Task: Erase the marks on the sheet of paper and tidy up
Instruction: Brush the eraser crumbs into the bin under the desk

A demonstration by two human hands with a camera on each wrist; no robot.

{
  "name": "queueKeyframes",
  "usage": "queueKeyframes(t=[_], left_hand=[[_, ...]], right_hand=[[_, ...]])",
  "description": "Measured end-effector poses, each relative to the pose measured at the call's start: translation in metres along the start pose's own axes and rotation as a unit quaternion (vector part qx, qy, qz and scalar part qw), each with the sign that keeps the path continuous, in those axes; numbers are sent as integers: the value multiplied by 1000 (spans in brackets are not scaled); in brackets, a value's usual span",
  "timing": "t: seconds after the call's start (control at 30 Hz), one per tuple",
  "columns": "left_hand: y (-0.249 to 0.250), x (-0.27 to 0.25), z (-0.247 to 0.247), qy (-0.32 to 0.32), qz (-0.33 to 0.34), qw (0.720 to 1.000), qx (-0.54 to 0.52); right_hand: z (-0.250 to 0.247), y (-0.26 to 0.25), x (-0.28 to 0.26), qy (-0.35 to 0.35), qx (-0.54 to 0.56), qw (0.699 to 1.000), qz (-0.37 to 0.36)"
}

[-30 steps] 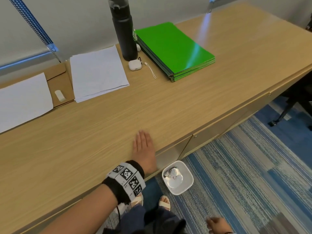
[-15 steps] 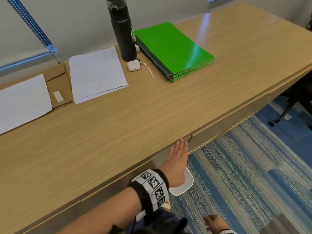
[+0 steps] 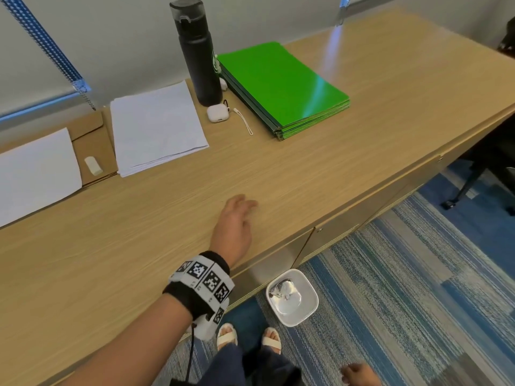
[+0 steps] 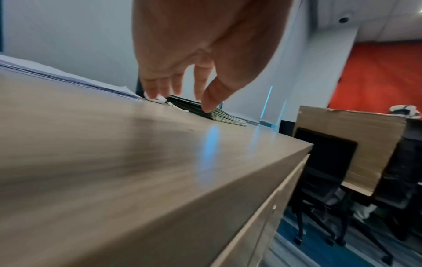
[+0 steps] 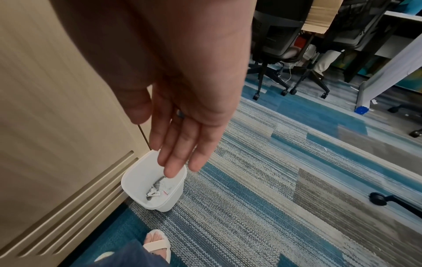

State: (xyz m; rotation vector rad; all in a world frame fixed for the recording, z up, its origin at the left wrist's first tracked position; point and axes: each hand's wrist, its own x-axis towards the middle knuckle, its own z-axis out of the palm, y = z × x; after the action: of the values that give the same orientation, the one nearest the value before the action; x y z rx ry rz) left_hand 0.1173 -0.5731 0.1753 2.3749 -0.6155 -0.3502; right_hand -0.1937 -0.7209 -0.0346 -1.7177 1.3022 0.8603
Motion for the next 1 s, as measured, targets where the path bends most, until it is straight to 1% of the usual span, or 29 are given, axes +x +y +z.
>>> queueKeyframes(t=[0.07,0.13,0.23,0.33,0.4,0.47,0.57,0.63,0.7,0.77,0.8,0.83,0.9,0.93,1.0], left_hand=[[-12,2,-6,5,-33,998,53],[-23,3,-13,-8,-89,990,112],[-36,8,-24,-69,-176,969,158],[-48,17,-32,-137,-257,938,189],[-50,19,-31,-164,-275,925,207],[-42,16,-23,-187,-246,924,225],[-15,8,3,-240,-135,930,244],[6,-3,22,-284,-62,926,239],[28,-16,37,-343,2,914,215],[49,-30,46,-398,41,902,163],[56,-34,51,-412,58,898,140],[61,-37,54,-414,74,899,123],[64,-36,57,-386,102,909,122],[64,-34,58,-357,108,919,130],[65,-29,56,-272,127,943,146]], right_hand=[[1,-4,-2,0,-11,1000,-4],[3,-8,-4,7,-12,1000,-2],[10,-13,-10,10,-8,1000,7],[15,-18,-16,13,7,1000,6],[19,-19,-17,19,26,999,3],[24,-18,-17,18,27,999,8],[28,-14,-19,26,30,999,9],[30,-12,-20,31,33,999,2],[28,-13,-21,33,28,999,-3],[26,-14,-21,34,21,999,-4],[25,-14,-21,34,22,999,-4],[25,-15,-23,35,26,999,-1],[26,-15,-25,38,33,999,9],[26,-15,-26,40,31,999,10],[27,-11,-24,38,37,998,13]])
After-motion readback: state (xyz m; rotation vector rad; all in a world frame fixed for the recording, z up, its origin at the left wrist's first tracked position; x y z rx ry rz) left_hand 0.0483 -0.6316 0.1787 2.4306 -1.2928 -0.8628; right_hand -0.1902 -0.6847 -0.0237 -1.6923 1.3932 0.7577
